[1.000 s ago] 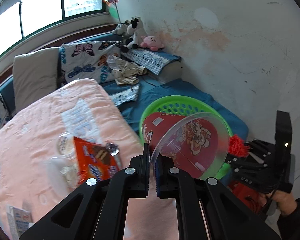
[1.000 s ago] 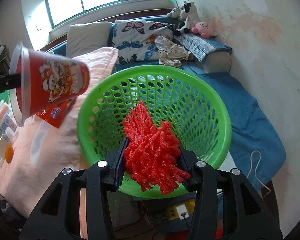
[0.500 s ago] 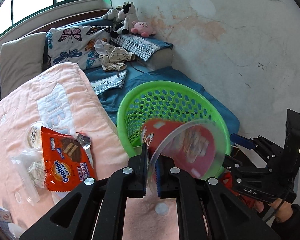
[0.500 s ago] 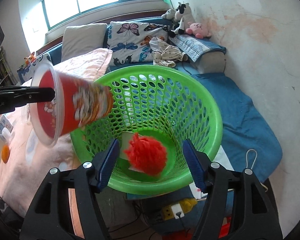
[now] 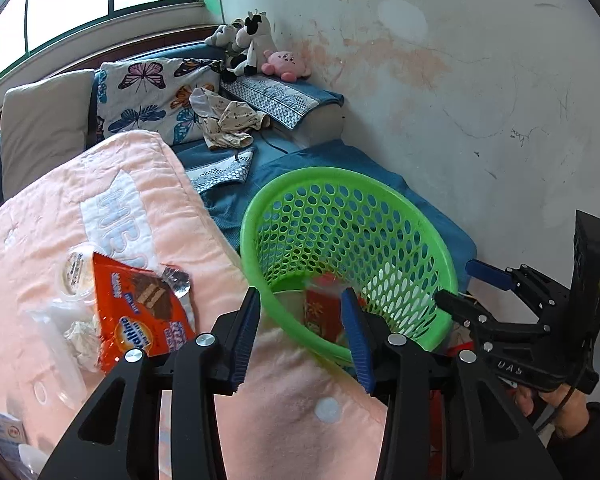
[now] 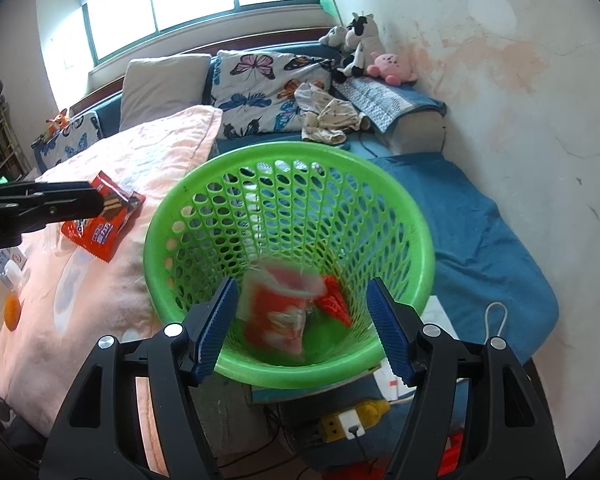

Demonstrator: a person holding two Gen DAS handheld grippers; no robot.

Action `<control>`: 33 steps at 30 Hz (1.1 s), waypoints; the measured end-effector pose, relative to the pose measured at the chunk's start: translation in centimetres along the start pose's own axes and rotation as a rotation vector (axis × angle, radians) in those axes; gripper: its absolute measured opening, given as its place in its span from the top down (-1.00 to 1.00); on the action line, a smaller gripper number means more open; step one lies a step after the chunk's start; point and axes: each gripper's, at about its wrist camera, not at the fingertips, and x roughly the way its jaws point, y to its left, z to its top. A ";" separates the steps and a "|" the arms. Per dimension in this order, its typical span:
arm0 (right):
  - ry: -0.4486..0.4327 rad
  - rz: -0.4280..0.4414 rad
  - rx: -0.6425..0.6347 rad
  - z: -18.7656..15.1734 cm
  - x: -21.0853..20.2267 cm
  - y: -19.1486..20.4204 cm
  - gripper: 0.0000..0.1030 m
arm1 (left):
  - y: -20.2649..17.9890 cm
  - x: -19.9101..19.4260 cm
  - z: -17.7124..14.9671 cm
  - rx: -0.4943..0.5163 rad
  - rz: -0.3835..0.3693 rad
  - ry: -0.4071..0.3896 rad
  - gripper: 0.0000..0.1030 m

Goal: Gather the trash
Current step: 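Move both tools back over the table toward the remaining items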

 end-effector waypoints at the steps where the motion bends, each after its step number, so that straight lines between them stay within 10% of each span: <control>1: -0.001 0.001 0.002 0.0 -0.2 -0.1 -0.32 | 0.2 -0.4 -0.2 -0.004 0.007 -0.005 0.17; 33: -0.018 0.292 -0.196 -0.1 -1.4 15.6 -0.63 | 13.4 -16.5 -7.9 -0.174 0.313 -0.195 -0.51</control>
